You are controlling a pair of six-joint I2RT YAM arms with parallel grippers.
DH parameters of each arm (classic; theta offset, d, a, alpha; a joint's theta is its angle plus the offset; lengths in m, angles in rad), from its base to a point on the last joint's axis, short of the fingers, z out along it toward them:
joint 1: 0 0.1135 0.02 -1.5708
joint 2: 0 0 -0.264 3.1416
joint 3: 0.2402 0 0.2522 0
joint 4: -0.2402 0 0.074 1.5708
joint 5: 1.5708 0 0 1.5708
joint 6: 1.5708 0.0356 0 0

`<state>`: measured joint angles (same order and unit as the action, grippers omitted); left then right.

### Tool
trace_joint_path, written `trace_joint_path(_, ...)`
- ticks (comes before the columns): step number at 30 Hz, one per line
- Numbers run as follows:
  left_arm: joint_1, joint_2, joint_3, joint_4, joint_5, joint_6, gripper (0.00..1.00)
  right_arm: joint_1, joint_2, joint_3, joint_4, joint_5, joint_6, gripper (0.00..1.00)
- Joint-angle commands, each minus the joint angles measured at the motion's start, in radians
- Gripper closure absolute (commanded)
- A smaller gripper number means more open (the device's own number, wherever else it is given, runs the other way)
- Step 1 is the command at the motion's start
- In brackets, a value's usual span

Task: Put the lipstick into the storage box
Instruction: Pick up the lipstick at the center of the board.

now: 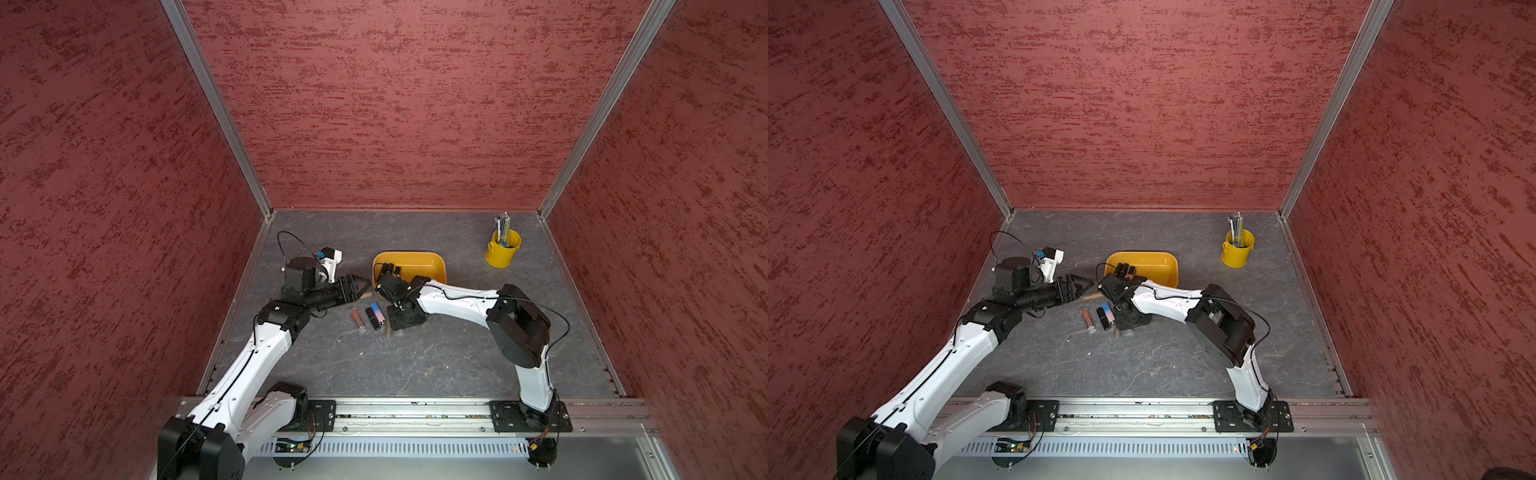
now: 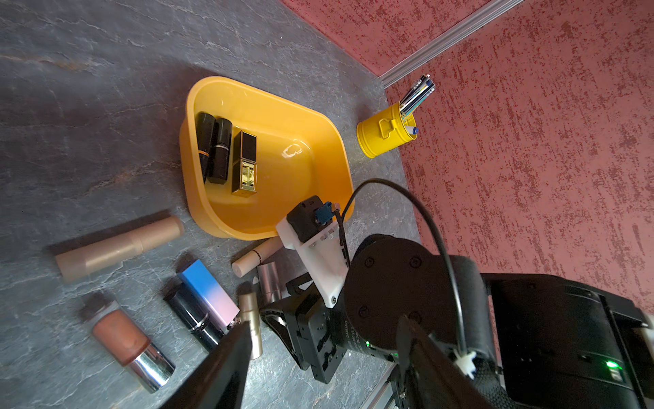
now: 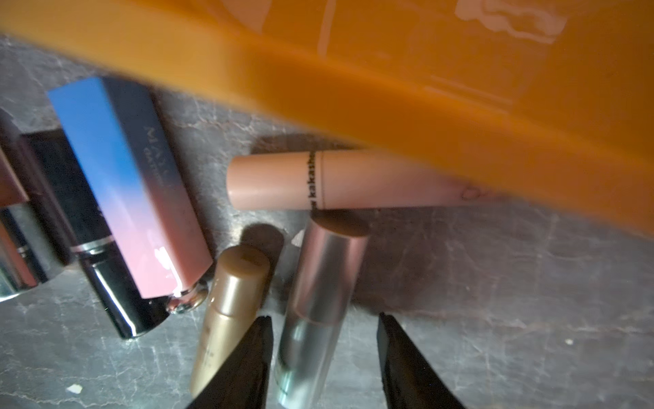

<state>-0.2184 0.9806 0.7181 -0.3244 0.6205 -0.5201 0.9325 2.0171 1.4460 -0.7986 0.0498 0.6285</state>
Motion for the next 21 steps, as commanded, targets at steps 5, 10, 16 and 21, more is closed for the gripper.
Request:
trace_joint_path(5, 0.010, -0.007, -0.014, 0.017, 0.016, -0.006, 0.31, 0.003, -0.017, -0.028, 0.000, 0.012, -0.007, 0.55)
trace_joint_path(10, 0.010, -0.007, -0.024, 0.026, 0.018, -0.017, 0.31, 0.002, -0.017, -0.051, 0.011, 0.002, -0.007, 0.59)
trace_joint_path(16, 0.010, -0.006, -0.024, 0.028, 0.016, -0.021, 0.31, 0.002, -0.025, -0.064, 0.010, 0.003, -0.007, 0.65)
trace_joint_path(21, 0.010, -0.002, -0.032, 0.033, 0.016, -0.025, 0.31, 0.003, -0.034, -0.081, 0.017, 0.006, -0.006, 0.73)
